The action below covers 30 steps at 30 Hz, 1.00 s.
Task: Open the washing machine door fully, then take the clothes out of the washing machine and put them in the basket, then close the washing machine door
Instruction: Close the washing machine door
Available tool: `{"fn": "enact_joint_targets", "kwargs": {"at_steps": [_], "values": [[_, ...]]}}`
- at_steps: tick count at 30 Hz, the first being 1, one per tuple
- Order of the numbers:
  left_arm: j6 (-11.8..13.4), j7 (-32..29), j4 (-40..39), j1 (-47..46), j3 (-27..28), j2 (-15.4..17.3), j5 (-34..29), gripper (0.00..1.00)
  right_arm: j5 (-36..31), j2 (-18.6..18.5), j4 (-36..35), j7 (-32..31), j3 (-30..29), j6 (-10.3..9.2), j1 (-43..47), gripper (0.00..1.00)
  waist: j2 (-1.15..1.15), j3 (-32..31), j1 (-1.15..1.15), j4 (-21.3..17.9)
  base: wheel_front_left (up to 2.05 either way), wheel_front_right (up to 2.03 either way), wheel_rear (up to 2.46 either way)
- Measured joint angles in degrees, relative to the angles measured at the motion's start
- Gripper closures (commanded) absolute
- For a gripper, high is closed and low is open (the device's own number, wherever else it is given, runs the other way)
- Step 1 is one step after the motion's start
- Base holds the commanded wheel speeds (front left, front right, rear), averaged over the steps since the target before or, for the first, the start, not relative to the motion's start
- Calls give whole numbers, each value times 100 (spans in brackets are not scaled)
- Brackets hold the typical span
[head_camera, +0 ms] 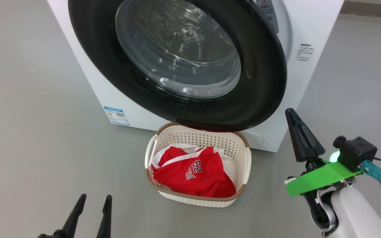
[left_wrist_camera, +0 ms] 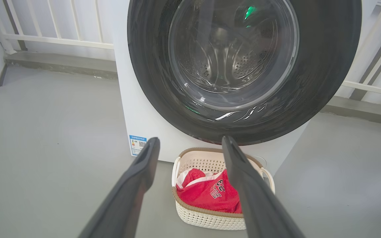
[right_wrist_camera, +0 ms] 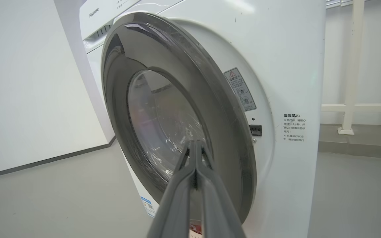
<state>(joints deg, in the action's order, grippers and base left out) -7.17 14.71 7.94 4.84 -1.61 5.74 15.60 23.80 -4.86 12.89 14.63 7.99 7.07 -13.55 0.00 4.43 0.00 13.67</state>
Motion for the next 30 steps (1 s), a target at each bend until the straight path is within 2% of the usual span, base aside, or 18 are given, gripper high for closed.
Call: {"fn": "enact_joint_targets", "kwargs": {"at_steps": [17,30], "values": [[0,0,-12,-604,-303,-178,-43,0,-21,-131,959,0,-193,0,-1366,100,0,628,0,420,0,0,0],[0,0,-15,-871,-426,-271,-41,0,-76,-216,1294,0,-387,0,-1905,100,0,957,0,637,0,0,0]]}}
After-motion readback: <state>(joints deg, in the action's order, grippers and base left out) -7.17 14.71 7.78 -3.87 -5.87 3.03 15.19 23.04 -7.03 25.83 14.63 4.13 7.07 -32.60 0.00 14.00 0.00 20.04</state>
